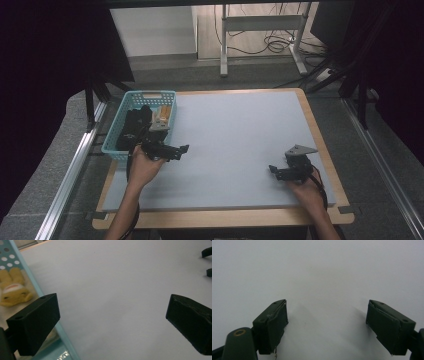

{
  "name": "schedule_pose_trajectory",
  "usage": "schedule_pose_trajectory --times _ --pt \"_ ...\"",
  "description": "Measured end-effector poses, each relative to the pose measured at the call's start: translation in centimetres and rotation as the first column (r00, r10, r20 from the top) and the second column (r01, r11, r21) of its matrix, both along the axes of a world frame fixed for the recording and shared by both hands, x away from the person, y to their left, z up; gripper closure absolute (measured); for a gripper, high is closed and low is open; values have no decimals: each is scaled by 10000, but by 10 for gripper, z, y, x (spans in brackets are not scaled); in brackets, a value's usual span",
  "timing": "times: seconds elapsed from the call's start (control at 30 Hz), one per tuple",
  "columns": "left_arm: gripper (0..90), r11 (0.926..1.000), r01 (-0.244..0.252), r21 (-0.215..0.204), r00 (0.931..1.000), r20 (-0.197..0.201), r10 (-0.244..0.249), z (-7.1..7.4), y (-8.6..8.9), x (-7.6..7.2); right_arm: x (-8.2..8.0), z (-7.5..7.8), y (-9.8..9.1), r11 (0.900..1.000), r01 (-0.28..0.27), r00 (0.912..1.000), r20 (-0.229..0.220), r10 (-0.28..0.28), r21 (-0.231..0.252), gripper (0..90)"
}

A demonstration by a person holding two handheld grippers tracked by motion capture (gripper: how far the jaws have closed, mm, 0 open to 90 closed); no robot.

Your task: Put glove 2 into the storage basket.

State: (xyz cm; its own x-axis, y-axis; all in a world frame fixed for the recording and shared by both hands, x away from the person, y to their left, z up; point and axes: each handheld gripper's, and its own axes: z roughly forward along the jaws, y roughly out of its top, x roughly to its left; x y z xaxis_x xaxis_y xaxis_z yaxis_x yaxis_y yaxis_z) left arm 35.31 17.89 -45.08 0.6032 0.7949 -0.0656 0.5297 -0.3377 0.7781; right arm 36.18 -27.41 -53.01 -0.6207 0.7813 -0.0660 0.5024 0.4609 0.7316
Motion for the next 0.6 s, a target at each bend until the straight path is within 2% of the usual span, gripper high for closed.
schedule_pose_trajectory --times 0.27,0.6 --pt "0 9990 376 -243 9993 62 -375 -4 -18 -3 0 0 0 10000 -2 10000 2 2 -2 171" --pt "0 9952 935 -302 9955 159 -931 -9 -43 -7 0 0 0 10000 -7 10000 -6 7 4 171"
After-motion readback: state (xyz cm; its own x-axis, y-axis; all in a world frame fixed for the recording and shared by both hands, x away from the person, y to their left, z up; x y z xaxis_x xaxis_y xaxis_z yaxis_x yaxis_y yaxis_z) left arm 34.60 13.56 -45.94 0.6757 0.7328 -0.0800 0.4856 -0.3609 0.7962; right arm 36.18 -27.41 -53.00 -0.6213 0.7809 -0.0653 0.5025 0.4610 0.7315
